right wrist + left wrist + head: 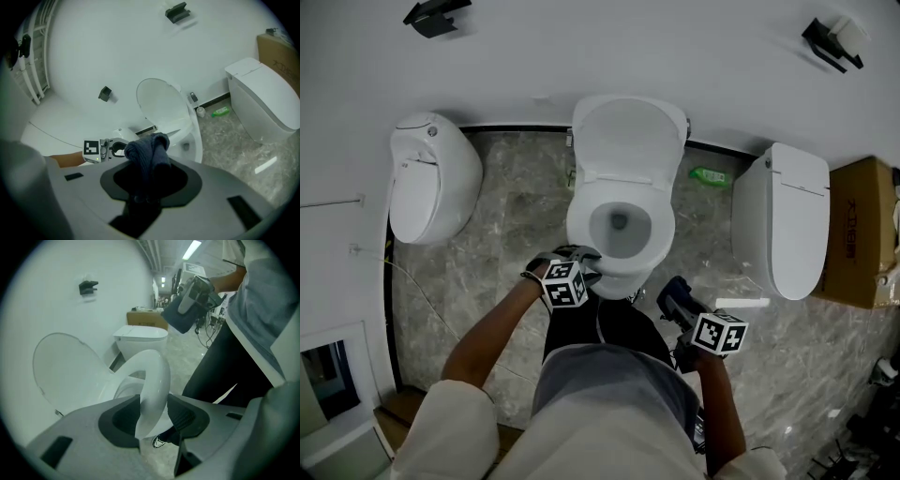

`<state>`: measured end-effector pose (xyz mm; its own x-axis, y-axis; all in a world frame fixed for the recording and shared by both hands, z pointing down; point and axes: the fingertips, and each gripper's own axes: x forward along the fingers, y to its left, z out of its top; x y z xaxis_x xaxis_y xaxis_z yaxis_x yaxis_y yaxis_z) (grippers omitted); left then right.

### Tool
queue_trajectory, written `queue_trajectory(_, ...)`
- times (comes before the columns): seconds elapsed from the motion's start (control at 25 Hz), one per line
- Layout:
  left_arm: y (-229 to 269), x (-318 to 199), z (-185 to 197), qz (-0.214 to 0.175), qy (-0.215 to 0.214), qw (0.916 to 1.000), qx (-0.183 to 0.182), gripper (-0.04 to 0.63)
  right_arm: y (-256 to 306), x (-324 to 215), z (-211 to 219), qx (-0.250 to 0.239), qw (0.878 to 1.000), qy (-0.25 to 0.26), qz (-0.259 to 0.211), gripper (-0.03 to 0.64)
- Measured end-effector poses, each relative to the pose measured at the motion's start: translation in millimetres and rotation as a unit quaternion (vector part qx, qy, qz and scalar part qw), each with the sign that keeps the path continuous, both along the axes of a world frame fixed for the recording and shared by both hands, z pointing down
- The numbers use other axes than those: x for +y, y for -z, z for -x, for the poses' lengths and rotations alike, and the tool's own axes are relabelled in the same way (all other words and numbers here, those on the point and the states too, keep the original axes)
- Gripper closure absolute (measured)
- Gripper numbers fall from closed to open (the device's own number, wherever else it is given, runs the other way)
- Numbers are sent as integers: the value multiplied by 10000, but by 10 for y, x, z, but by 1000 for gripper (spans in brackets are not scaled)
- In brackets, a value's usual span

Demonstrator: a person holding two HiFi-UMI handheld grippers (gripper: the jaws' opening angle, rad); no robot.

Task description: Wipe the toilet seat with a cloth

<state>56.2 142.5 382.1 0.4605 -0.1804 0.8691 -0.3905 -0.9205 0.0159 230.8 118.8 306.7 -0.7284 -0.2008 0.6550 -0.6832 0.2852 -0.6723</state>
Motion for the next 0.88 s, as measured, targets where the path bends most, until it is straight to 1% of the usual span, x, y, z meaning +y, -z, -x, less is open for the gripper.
queue_trajectory(0.12, -104, 109, -43, 198, -168, 9994, 238, 426, -44, 16, 60, -20, 9999, 71, 80, 511)
queue_trajectory(0.28, -287, 270, -85, 344, -294, 9987, 219, 422, -149, 24, 176, 86, 9994, 308, 139, 511)
queue_trajectory(0.44, -477, 423, -129, 611, -177, 9974, 334, 420, -295, 76, 238, 80, 9990, 326, 301, 511)
queue_trajectory(0.56, -614, 531, -148, 804, -168, 9959, 371, 422, -452, 145, 261, 181, 9979, 401, 472, 511)
queue_trajectory(0.64, -722, 573, -143, 960, -108, 9943, 458, 422, -579, 162, 282, 232, 9972, 443, 564, 511)
queue_trajectory(0.72, -850, 608, -162, 1097, -50, 9925, 531, 423, -700, 133, 280, 228, 9970, 367, 635, 511)
queue_trajectory(0.8, -996, 676, -213, 1165, -24, 9918, 519, 428, -803, 109, 269, 217, 9969, 292, 695, 511)
queue_trajectory(0.88, -1160, 761, -255, 1212, 39, 9915, 479, 430, -914, 124, 277, 269, 9963, 350, 739, 511)
